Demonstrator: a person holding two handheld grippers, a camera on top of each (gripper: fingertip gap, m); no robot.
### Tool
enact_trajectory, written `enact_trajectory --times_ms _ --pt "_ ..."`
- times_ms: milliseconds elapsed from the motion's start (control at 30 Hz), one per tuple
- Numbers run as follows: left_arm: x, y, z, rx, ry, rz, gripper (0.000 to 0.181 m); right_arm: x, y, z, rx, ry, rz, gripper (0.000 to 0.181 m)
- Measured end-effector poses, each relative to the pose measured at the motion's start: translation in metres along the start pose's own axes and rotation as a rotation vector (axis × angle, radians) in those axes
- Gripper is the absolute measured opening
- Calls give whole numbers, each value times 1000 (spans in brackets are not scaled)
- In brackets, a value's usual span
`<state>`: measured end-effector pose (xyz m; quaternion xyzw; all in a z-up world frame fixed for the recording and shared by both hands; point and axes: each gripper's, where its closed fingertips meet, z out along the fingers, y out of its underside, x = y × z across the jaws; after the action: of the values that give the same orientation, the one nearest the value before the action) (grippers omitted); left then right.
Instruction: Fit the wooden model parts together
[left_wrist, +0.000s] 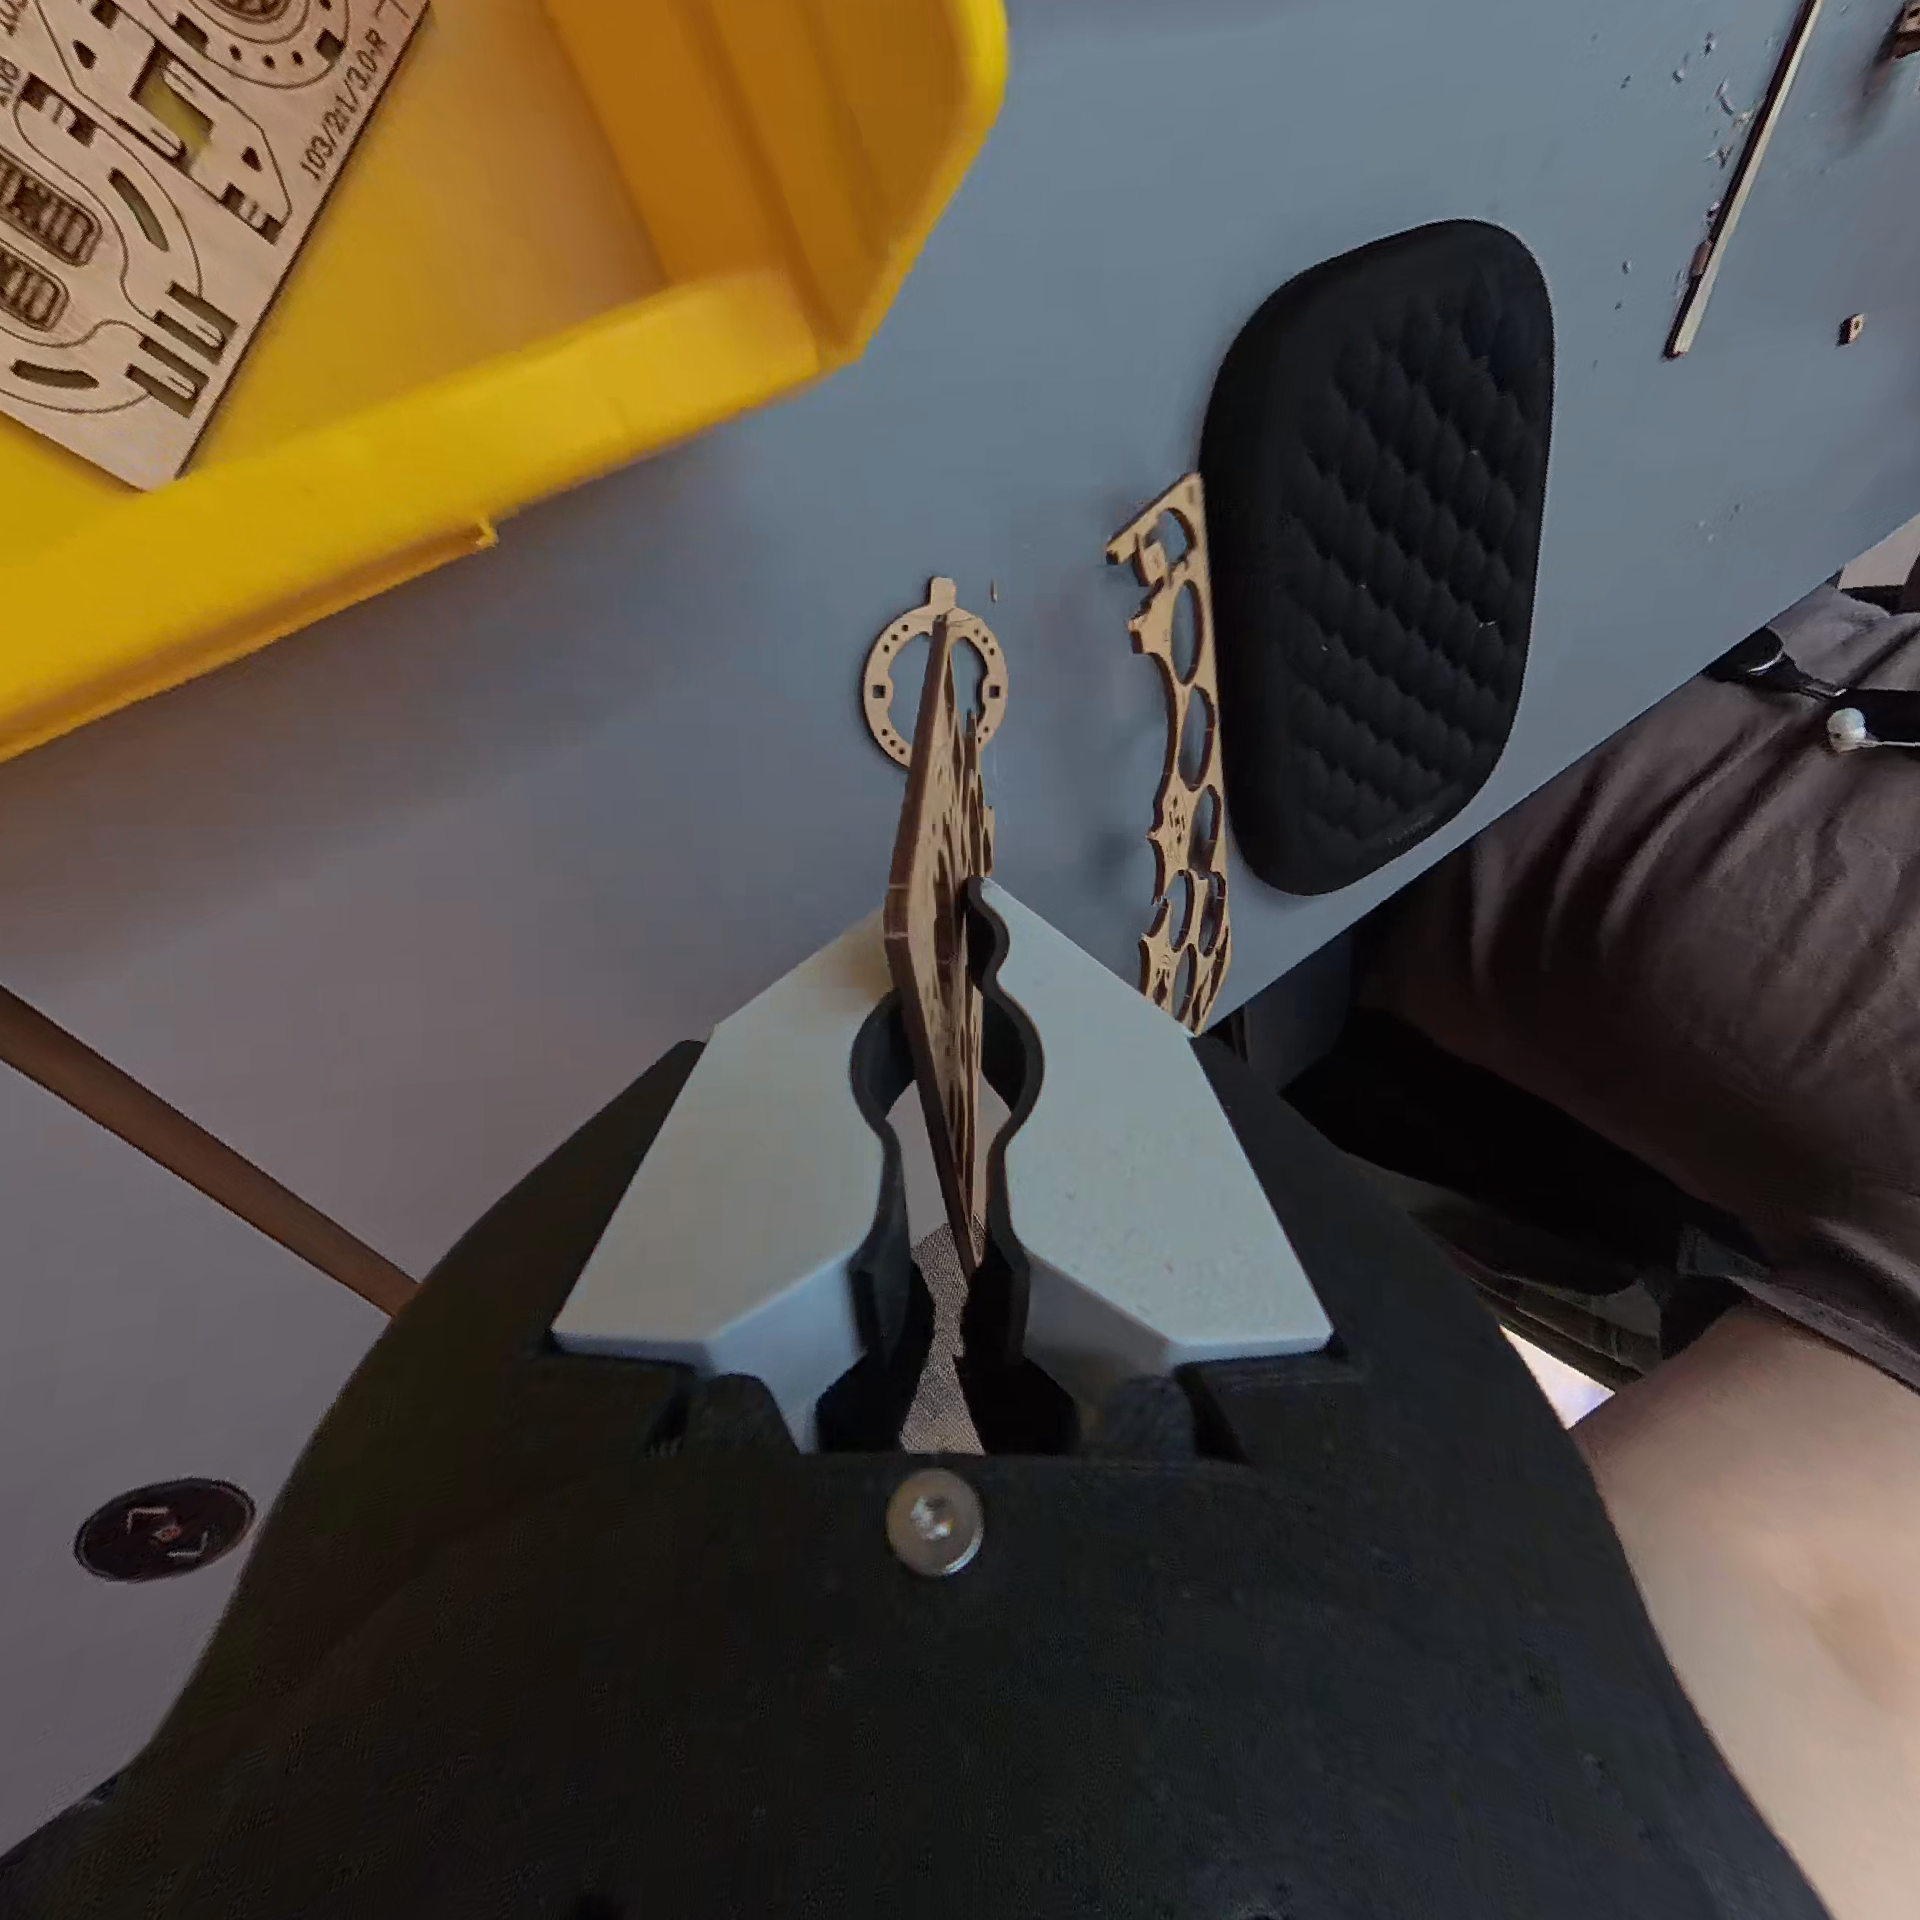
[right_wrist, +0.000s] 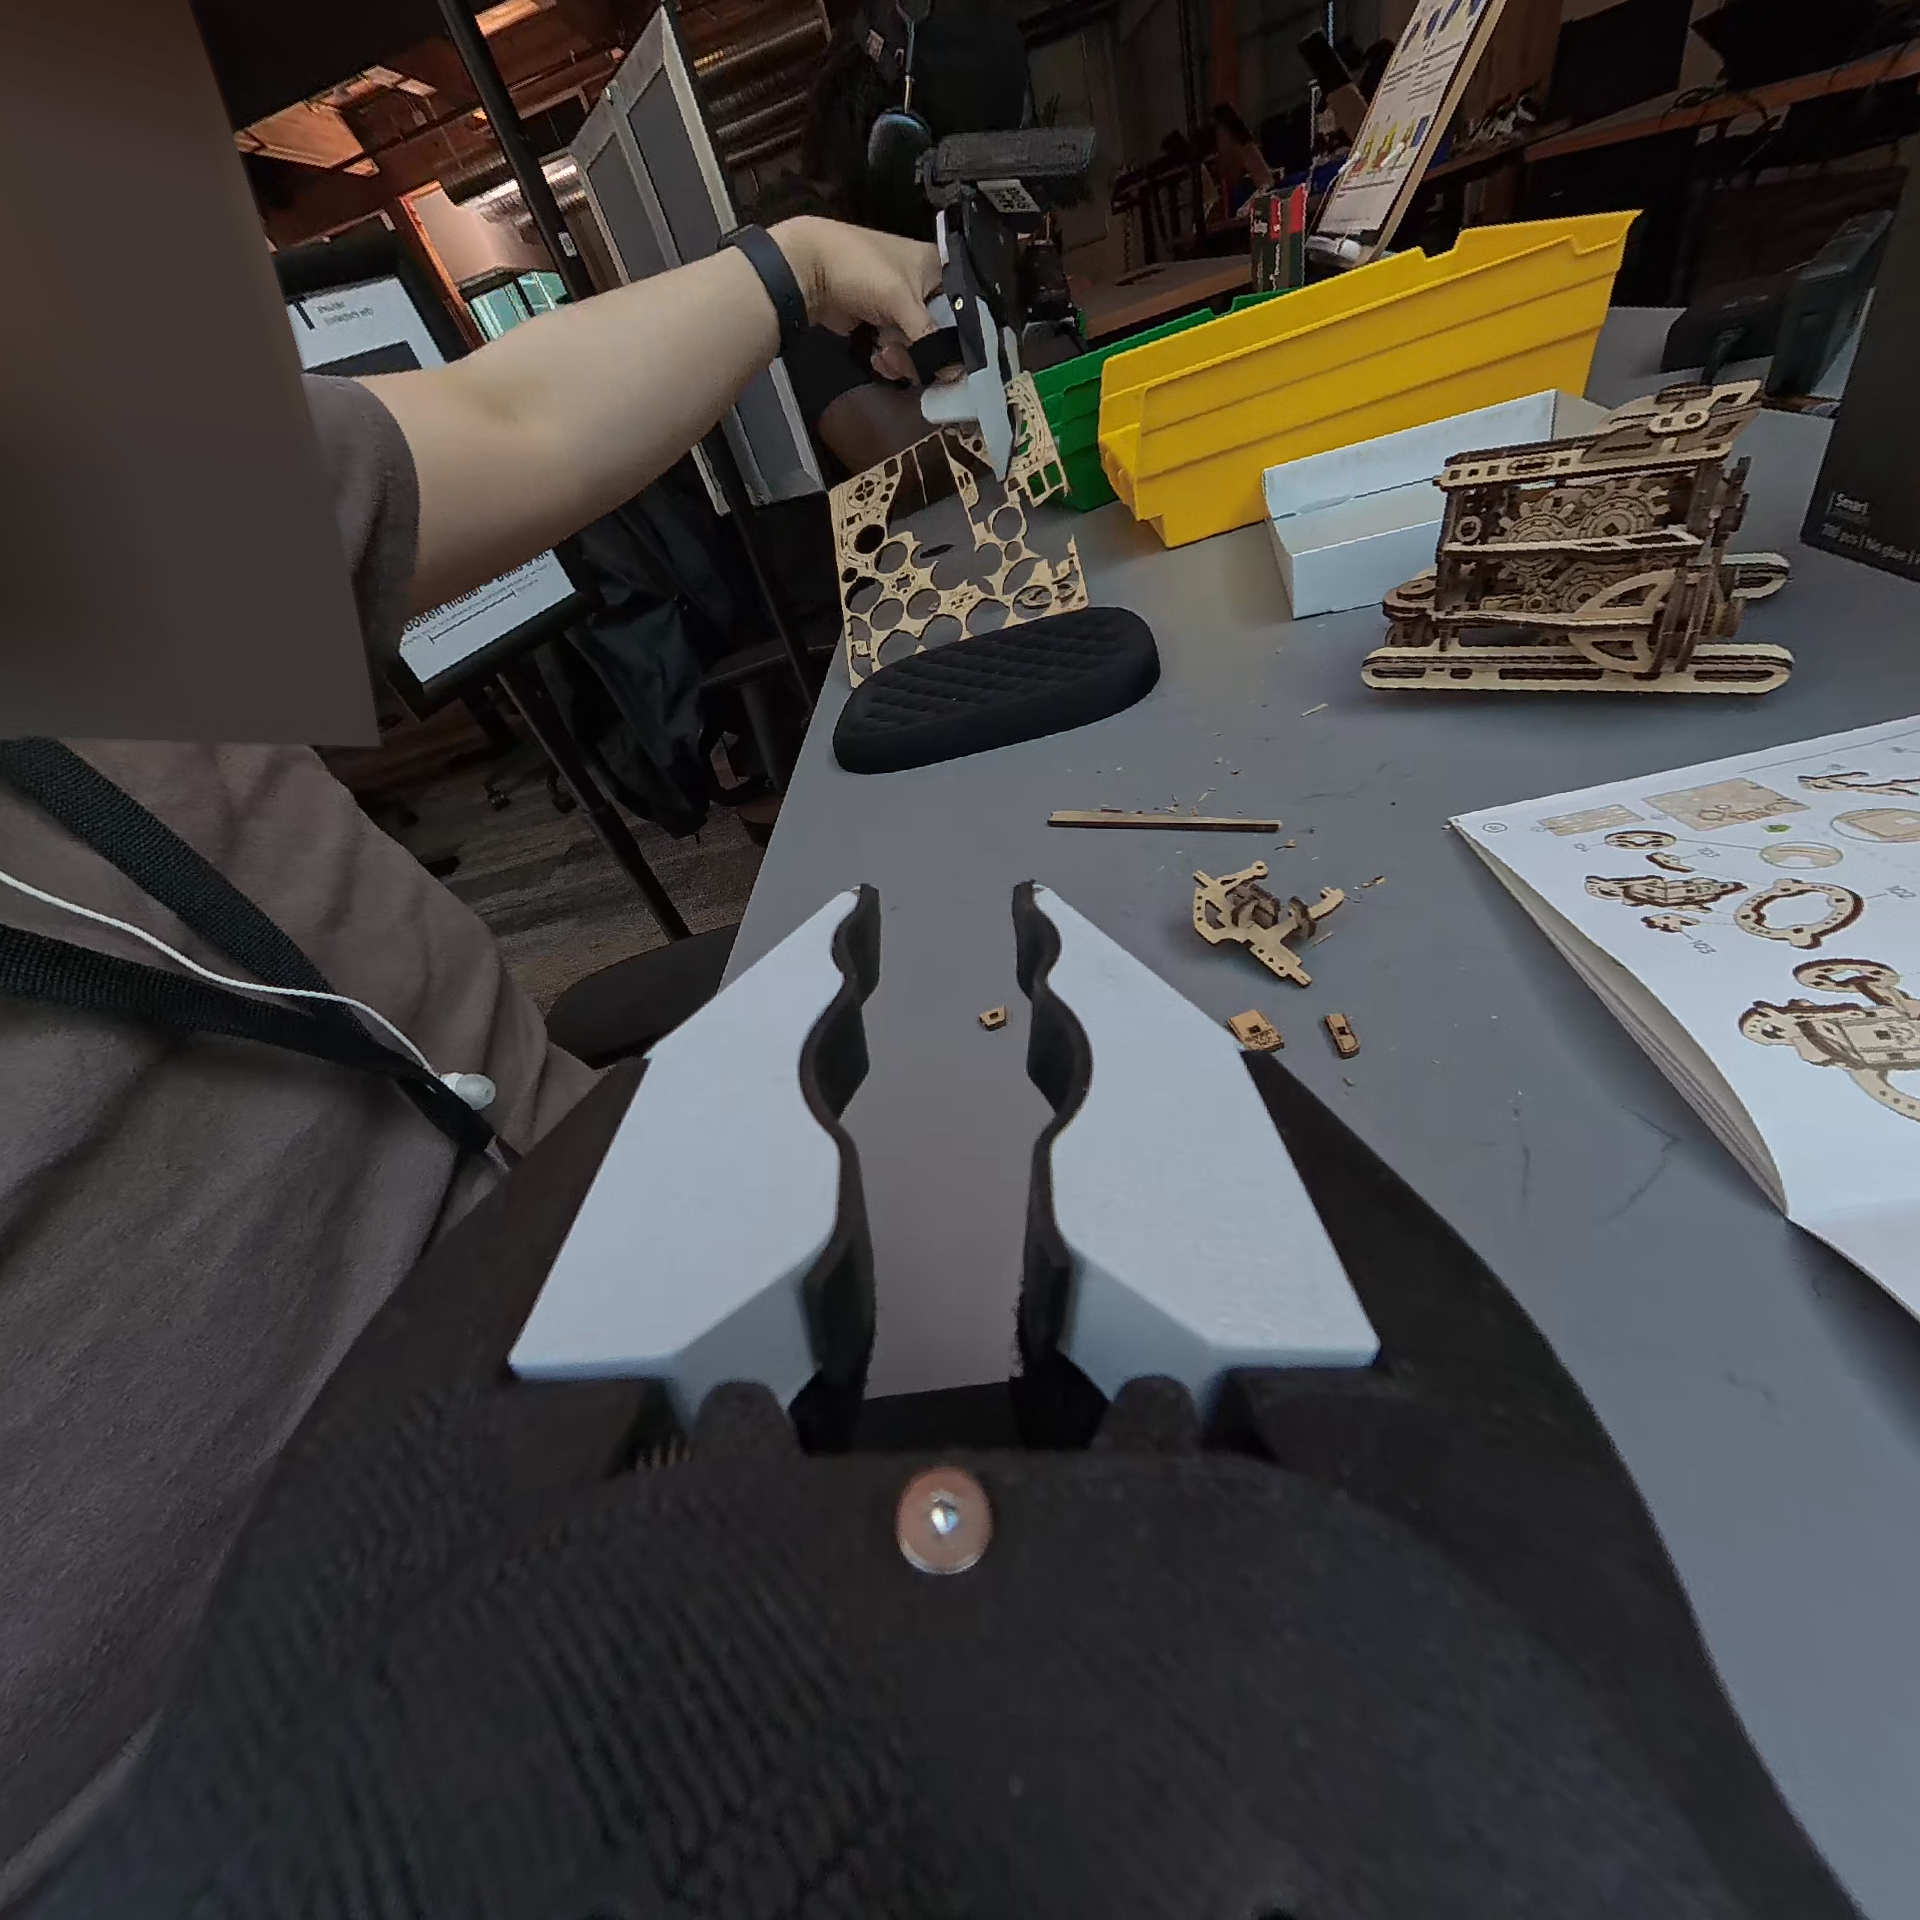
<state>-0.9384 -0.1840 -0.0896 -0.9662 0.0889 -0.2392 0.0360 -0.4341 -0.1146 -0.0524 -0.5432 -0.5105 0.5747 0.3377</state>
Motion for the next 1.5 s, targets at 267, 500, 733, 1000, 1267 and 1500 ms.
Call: enact_trajectory --times_ms 267,500,733,1000,1267,1500 --pt "-46 -9 23 121 11 -53 34 4 9 3 -80 59 -21 25" --pt "-69 -5 21 207 -149 -53 57 8 17 17 -163 80 -30 27" --pt "-83 -11 -3 374 -488 17 59 3 63 47 -486 113 -195 30" --pt "78 -55 -41 955 -268 230 51 13 91 69 -721 87 -375 25" --pt "261 -55 89 893 -55 583 33 10 94 78 -747 7 -277 7" --pt "344 -77 178 850 -144 938 27 -18 50 70 -491 -139 162 7"
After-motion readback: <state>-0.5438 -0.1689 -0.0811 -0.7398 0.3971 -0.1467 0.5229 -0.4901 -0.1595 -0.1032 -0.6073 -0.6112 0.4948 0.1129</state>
